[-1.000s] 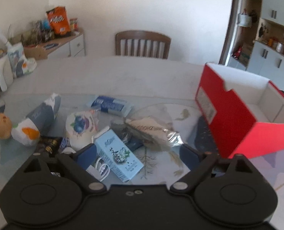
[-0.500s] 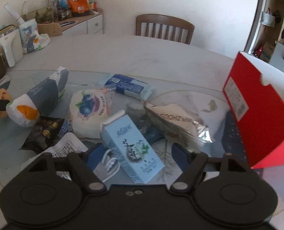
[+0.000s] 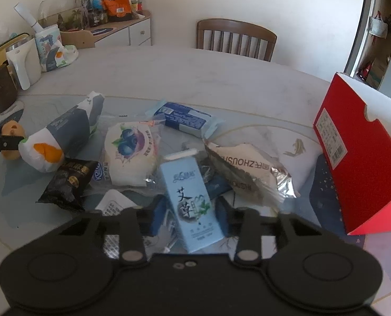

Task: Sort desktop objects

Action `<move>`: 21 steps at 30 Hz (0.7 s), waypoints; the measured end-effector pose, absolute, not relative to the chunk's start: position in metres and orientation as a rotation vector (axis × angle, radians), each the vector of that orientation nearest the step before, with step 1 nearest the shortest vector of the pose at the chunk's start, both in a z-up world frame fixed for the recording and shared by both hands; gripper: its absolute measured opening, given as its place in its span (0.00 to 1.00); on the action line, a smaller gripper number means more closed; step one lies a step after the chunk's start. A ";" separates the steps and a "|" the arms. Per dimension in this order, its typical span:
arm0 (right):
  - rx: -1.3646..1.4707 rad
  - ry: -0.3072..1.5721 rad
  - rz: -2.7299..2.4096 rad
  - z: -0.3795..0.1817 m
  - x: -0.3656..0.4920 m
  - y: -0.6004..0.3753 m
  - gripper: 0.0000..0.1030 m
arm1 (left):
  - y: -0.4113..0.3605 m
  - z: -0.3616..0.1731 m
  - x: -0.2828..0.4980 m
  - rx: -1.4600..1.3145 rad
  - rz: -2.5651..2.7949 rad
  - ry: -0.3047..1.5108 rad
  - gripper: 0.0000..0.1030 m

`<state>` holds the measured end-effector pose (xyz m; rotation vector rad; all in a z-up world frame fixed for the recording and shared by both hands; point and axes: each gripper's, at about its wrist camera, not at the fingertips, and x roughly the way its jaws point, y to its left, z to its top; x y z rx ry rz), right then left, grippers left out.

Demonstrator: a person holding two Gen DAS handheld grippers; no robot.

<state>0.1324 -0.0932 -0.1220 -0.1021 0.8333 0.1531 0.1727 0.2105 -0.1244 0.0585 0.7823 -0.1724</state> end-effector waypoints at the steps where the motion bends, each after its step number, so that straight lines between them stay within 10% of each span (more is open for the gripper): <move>1: -0.108 0.834 0.151 -0.122 0.131 -0.094 0.28 | 0.210 -0.124 0.170 0.057 -0.172 0.780 0.65; 21: 0.019 0.820 0.077 -0.089 0.086 -0.136 0.27 | 0.188 -0.075 0.104 0.068 -0.217 0.739 0.64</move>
